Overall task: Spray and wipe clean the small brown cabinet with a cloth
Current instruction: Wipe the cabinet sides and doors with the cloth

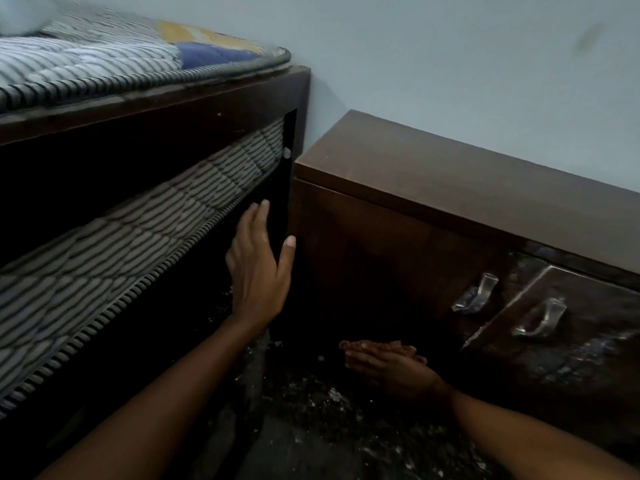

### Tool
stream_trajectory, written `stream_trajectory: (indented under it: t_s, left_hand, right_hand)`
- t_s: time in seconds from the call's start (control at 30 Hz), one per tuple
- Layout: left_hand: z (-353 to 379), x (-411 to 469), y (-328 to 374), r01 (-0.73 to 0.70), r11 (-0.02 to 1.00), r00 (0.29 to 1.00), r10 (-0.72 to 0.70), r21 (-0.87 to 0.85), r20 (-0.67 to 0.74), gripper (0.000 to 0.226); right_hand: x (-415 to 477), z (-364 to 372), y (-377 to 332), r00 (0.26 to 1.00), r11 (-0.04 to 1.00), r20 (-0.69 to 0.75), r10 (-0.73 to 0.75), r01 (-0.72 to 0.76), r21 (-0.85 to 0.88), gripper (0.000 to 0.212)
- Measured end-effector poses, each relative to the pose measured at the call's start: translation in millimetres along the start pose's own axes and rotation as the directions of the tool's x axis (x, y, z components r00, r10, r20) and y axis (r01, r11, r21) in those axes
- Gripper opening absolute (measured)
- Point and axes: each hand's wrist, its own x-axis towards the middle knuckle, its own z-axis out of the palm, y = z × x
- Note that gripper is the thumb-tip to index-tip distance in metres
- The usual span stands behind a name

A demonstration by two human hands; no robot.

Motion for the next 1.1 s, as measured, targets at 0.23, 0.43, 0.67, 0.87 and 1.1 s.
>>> stream_trajectory:
  t_s: [0.23, 0.43, 0.67, 0.87, 1.1]
  left_hand:
    - [37.2, -14.7, 28.1, 0.014, 0.992, 0.995, 0.000, 0.129, -0.105, 0.071]
    - [53.6, -19.4, 33.0, 0.043, 0.993, 0.995, -0.033, 0.110, -0.091, 0.097]
    - [56.7, -17.2, 36.2, 0.037, 0.999, 0.990, -0.033, 0.033, -0.140, 0.103]
    - [58.9, -17.3, 35.6, 0.050, 0.999, 0.987, -0.049, -0.002, -0.152, 0.102]
    - [59.2, -17.7, 36.6, 0.062, 0.998, 0.988, -0.064, -0.023, -0.143, 0.103]
  right_hand:
    - [-63.0, -11.9, 25.7, 0.995, 0.981, -0.031, -0.099, 0.092, -0.170, 0.051]
    - [-104.5, -84.5, 0.6, 0.872, 0.940, -0.374, 0.315, -0.232, 0.252, 0.030]
    - [-112.7, -178.4, 49.1, 0.285, 0.635, -0.588, 0.757, -0.532, 0.560, 0.041]
    - [-90.1, -142.3, 55.5, 0.332, 0.569, -0.481, 0.812, -0.635, 0.522, 0.040]
    - [-75.9, -121.0, 40.6, 0.227, 0.499, -0.473, 0.852, -0.626, 0.599, 0.034]
